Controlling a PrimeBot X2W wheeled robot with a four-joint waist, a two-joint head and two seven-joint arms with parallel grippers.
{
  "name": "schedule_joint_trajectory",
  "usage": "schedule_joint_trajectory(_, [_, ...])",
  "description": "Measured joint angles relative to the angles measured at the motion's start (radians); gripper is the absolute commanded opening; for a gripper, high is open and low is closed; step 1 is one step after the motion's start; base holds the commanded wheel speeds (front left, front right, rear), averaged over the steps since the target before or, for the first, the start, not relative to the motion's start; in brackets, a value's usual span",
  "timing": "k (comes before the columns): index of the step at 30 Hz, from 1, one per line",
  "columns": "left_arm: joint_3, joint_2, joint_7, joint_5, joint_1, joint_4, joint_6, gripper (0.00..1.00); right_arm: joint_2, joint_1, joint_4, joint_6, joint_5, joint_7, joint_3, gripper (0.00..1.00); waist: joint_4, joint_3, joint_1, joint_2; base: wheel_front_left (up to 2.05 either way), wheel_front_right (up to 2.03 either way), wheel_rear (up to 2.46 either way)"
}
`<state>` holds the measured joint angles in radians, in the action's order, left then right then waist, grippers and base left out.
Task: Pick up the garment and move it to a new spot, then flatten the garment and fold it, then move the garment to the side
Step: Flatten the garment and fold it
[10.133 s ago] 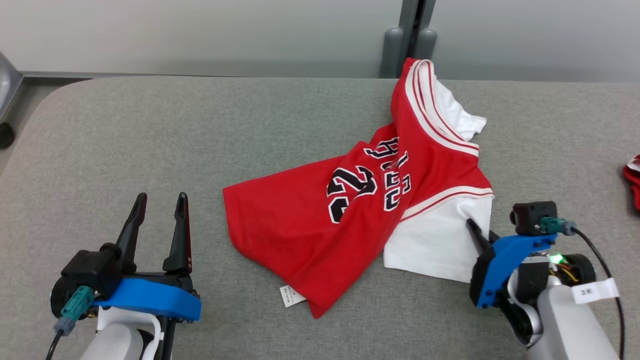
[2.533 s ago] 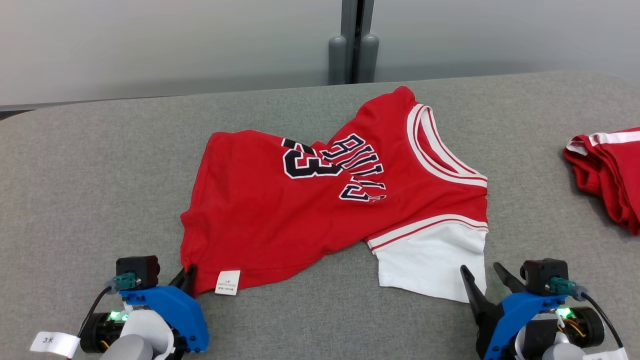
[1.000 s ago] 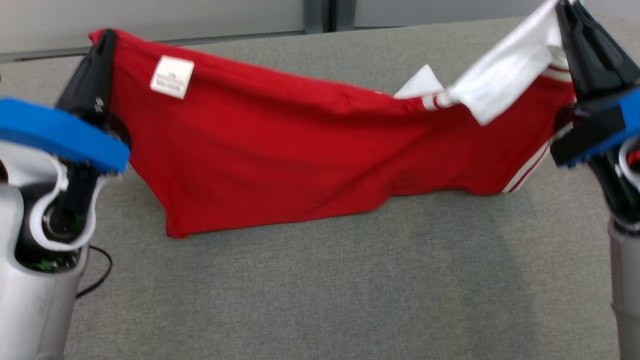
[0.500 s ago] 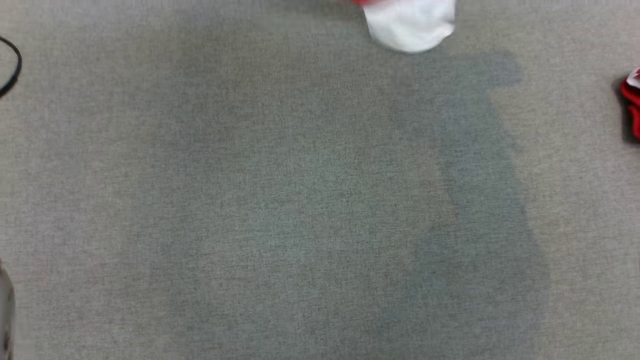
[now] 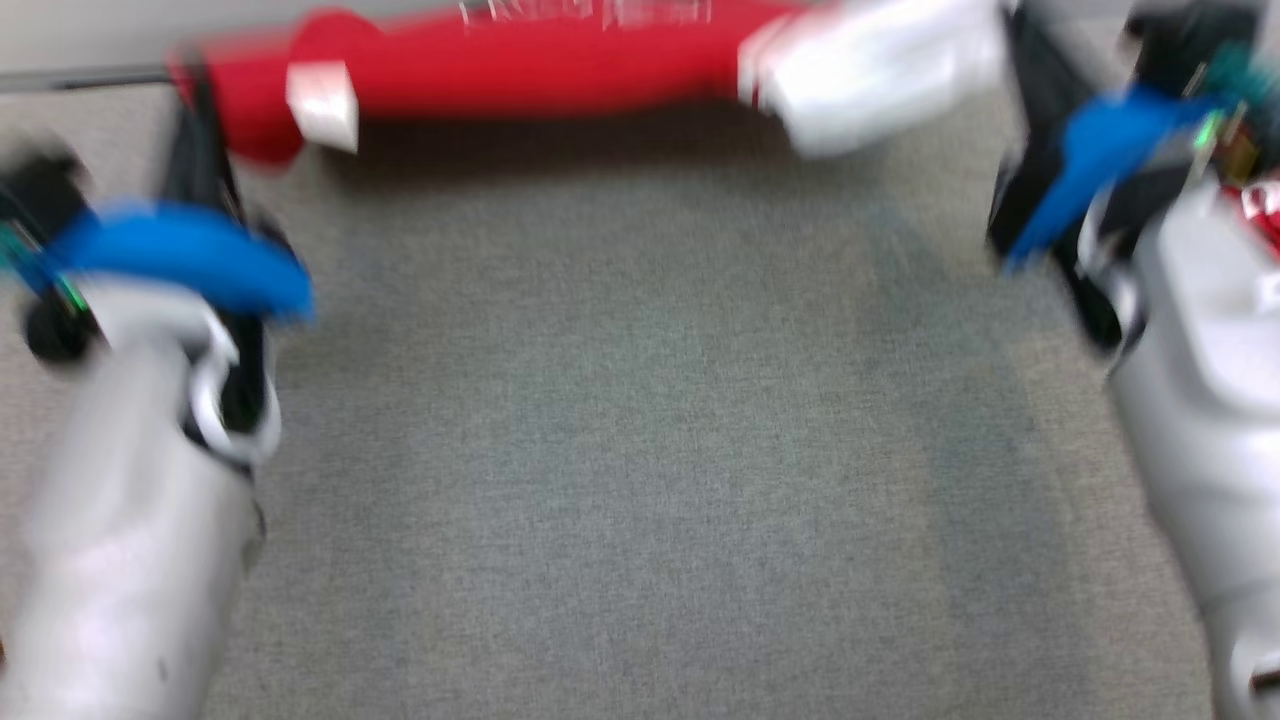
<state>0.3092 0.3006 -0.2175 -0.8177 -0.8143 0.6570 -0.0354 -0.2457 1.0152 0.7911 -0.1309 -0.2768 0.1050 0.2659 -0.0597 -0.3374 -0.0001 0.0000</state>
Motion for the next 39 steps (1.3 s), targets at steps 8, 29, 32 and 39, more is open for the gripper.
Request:
schedule_joint_trajectory(8, [0.064, -0.038, 0.069, -0.029, 0.35, 0.072, 0.023, 0.0, -0.052, -0.412, -0.138, 0.0, -0.193, -0.281, 0.01, 0.0, 0.009, 0.111, -0.0001, 0.0, 0.0, 0.0, 0.0])
schedule_joint_trajectory(29, [0.062, 0.206, 0.439, -0.092, 0.972, -0.85, 0.344, 0.0, 0.164, -1.221, -1.212, 0.0, -0.007, -1.078, -0.401, 0.0, 0.034, 0.199, 0.0, 0.0, 0.0, 0.0, 0.0])
schedule_joint_trajectory(32, [0.062, 0.212, 0.459, -0.087, 0.93, -0.866, 0.351, 0.0, 0.162, -1.142, -1.204, 0.0, -0.002, -1.047, -0.393, 0.0, 0.035, 0.187, 0.0001, 0.0, 0.0, 0.0, 0.0])
schedule_joint_trajectory(39, [0.064, 0.172, 0.475, -0.058, 0.697, -0.745, 0.349, 0.0, 0.123, -0.873, -1.047, 0.0, -0.013, -0.998, -0.355, 0.0, 0.044, 0.14, 0.0002, 0.0, 0.0, 0.0, 0.0])
